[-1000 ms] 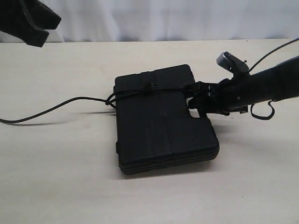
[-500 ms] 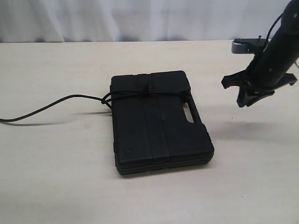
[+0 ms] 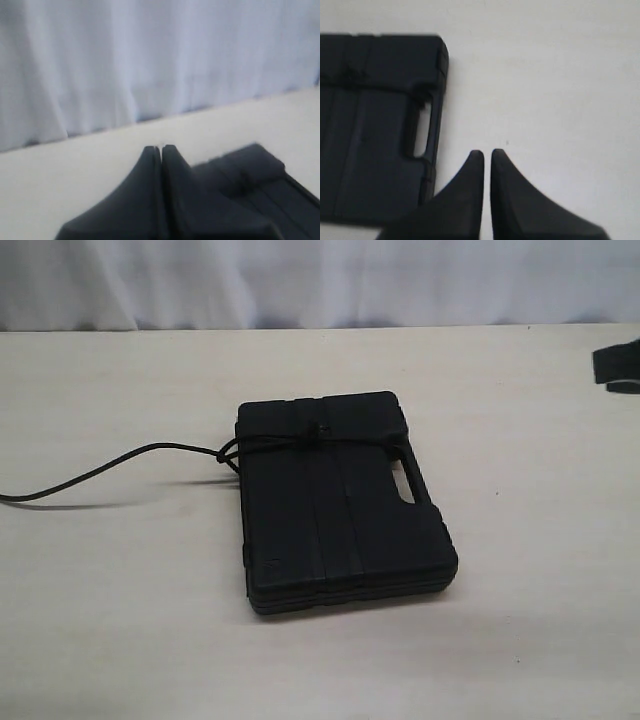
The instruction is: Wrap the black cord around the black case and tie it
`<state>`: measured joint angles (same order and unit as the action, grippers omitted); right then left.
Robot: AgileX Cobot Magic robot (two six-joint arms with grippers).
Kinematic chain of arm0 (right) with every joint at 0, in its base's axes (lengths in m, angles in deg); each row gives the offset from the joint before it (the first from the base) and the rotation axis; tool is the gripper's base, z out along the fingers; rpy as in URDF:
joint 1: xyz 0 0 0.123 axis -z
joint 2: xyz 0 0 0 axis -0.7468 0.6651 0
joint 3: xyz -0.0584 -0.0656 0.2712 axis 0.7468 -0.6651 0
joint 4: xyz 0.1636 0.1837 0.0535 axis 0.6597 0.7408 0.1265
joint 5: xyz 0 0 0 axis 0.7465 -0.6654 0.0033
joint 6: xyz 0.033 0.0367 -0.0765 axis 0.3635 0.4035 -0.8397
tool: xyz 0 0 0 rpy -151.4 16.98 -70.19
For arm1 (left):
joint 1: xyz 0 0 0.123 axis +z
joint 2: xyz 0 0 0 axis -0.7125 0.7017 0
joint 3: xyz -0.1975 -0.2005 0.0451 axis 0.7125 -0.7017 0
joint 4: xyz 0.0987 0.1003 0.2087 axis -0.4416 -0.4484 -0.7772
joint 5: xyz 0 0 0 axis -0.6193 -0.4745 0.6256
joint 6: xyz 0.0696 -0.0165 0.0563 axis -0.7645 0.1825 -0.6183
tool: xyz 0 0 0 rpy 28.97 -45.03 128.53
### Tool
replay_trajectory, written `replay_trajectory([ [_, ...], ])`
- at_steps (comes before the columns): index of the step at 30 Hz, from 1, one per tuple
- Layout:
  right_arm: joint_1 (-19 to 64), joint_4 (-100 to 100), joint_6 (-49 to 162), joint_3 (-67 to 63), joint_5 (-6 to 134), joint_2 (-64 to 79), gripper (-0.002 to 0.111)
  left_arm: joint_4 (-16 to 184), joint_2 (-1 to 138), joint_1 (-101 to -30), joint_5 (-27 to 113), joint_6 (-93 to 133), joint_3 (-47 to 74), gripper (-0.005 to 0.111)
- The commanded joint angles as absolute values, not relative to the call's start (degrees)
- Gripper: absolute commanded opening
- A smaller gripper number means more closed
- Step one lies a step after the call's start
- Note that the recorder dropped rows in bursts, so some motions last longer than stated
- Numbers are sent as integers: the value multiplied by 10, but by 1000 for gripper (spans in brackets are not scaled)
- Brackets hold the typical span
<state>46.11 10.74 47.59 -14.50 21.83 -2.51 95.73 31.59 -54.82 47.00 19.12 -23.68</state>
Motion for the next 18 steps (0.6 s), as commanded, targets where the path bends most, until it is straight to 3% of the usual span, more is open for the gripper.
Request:
replay_trajectory([
  [1, 461, 183, 423, -257, 414, -150, 4, 969, 315, -548, 264, 199, -316, 0],
  [5, 461, 203, 421, -335, 532, -202, 4, 968, 316, -548, 281, 197, -318, 0],
  [18, 461, 203, 421, -394, 536, -307, 4, 965, 316, -548, 286, 197, -318, 0],
])
